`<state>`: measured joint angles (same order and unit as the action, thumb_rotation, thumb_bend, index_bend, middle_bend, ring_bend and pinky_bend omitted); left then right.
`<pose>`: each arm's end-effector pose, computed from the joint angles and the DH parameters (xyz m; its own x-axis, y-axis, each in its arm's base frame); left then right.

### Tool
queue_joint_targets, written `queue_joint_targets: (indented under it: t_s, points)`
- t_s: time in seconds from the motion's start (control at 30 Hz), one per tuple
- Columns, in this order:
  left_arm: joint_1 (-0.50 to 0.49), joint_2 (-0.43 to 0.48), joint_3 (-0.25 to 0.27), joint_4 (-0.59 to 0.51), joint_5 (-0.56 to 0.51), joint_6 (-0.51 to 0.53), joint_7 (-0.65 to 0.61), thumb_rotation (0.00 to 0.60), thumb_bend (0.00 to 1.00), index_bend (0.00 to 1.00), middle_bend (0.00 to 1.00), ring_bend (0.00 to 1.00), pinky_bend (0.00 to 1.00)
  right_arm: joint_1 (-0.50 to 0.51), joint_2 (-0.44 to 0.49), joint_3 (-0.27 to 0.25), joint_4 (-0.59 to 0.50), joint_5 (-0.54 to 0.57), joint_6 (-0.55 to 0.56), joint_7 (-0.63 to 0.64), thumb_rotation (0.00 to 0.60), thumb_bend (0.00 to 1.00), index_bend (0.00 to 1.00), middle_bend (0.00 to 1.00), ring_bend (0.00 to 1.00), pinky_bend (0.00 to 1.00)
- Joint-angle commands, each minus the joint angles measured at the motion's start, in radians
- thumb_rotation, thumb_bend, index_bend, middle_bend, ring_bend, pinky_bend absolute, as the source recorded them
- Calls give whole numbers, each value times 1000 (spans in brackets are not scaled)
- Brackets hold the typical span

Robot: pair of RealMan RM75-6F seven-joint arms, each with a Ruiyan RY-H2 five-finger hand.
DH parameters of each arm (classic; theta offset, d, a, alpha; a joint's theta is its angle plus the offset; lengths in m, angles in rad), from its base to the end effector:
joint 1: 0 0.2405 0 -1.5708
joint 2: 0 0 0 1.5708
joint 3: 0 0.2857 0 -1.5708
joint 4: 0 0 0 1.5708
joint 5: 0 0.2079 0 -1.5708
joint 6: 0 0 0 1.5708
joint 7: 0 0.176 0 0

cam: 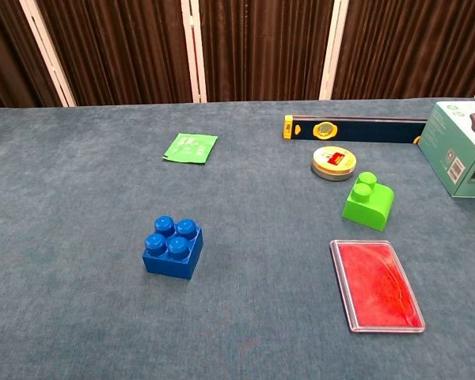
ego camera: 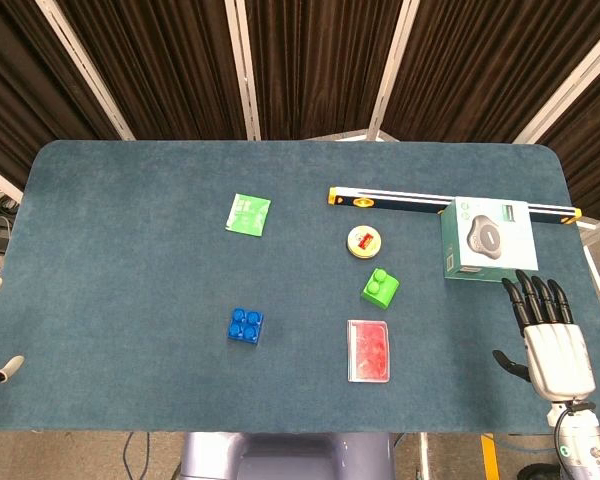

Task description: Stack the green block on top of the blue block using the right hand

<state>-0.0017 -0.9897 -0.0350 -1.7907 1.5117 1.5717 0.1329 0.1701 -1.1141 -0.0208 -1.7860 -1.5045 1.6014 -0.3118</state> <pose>-0.3182 0.1833 0.2119 0.4738 -0.0287 0.8802 0.8800 0.0541 -0.4719 -0.2842 -0.2226 0.1694 0.5210 0.0774 0.8500 -0.8472 -0.0741 0.5260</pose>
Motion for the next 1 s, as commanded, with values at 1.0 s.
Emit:
queue_joint_targets:
  t_s: [1.0]
  points:
    - [-60,-55,-42,12,-159,-118,126,600,0,0,0,0,0,571,-185,108,410,-202,-726,40,600,93,131,230,93,202]
